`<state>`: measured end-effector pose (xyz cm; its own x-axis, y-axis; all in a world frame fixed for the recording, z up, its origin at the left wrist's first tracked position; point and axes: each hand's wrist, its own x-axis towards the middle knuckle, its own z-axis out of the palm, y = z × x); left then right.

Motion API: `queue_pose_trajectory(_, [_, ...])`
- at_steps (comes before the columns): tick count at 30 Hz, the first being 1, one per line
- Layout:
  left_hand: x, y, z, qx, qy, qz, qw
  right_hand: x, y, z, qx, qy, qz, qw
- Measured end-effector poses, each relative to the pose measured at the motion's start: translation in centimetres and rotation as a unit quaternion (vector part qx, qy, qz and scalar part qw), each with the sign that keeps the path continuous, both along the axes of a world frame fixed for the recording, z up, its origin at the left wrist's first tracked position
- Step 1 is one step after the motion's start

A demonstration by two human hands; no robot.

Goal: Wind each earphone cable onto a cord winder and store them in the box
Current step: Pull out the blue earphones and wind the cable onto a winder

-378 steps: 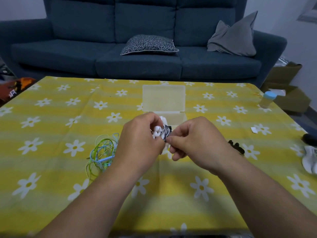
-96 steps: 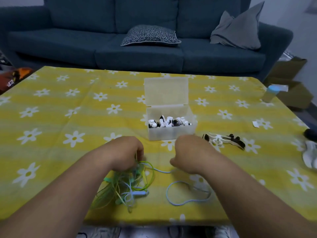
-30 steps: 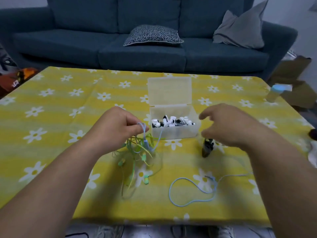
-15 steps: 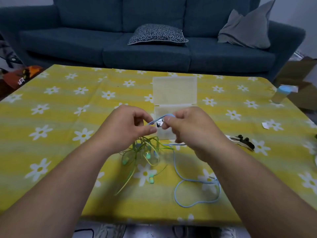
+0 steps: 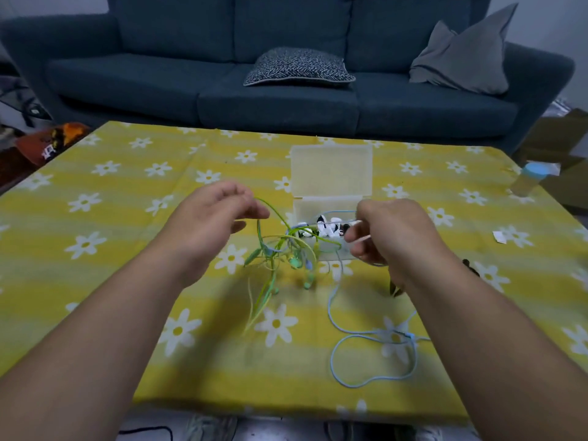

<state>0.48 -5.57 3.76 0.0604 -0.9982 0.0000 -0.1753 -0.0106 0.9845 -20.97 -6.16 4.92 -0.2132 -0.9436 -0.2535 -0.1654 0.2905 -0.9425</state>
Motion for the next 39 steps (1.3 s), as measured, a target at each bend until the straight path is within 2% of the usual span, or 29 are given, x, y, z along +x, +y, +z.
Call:
queue_pose_trajectory(2, [-0.1, -0.4, 0.3, 0.006, 0.123, 0.073, 0.990, -0.4, -0.1, -0.1, 0.005, 0.028, -0.009, 1.000])
queue_pose_trajectory(4, [0.4, -0.8, 0.3, 0.027, 0.177, 0.135, 0.975, -1.1, -0.5, -0.2, -0.005, 0.080, -0.012, 0.997])
queue_pose_trajectory(7, [1.7, -1.1, -0.2, 0.052, 0.121, 0.170, 0.977, -1.9, -0.8, -0.1, -0.022, 0.144, 0.031, 0.989])
queue_pose_trajectory(13, [2.4, -1.6, -0.9, 0.008, -0.013, 0.215, 0.977, -1.8, -0.1, 0.5, -0.039, 0.022, 0.178, 0.983])
queue_pose_trajectory(16, [1.6, -1.6, -1.3, -0.012, -0.037, 0.145, 0.989, -1.0, 0.3, 0.4, -0.045, 0.002, 0.252, 0.967])
queue_pose_trajectory(18, [0.8, -1.1, -1.5, -0.031, -0.133, 0.082, 0.987, -0.2, 0.6, 0.1, -0.060, -0.005, 0.277, 0.959])
queue_pose_trajectory(20, [0.1, -0.5, -1.4, -0.079, -0.241, 0.046, 0.966, 0.4, 0.8, 0.0, -0.079, -0.011, 0.278, 0.957])
queue_pose_trajectory(22, [-0.6, 0.0, -1.2, -0.120, -0.287, 0.034, 0.950, 0.8, 1.0, 0.1, -0.090, -0.016, 0.264, 0.960])
queue_pose_trajectory(25, [-1.5, 0.4, -0.8, -0.132, -0.300, 0.026, 0.944, 1.0, 1.1, 0.4, -0.095, -0.057, 0.245, 0.963])
queue_pose_trajectory(30, [-1.9, 0.6, -1.0, -0.054, -0.254, -0.025, 0.965, 0.8, 1.2, 0.9, -0.101, -0.095, 0.236, 0.962])
queue_pose_trajectory(33, [-1.8, 0.3, -1.7, -0.057, -0.295, -0.045, 0.953, 0.6, 1.3, 0.9, -0.104, -0.100, 0.258, 0.955])
queue_pose_trajectory(35, [-1.7, 0.3, -1.8, -0.070, -0.321, -0.100, 0.939, 0.7, 1.3, 0.7, -0.106, -0.099, 0.278, 0.950])
queue_pose_trajectory(37, [-1.8, 0.6, -1.8, -0.078, -0.305, -0.167, 0.934, 1.0, 1.4, 0.6, -0.106, -0.096, 0.293, 0.945])
queue_pose_trajectory(39, [-2.1, 0.8, -1.9, -0.082, -0.301, -0.180, 0.933, 1.1, 1.4, 0.6, -0.107, -0.118, 0.299, 0.941])
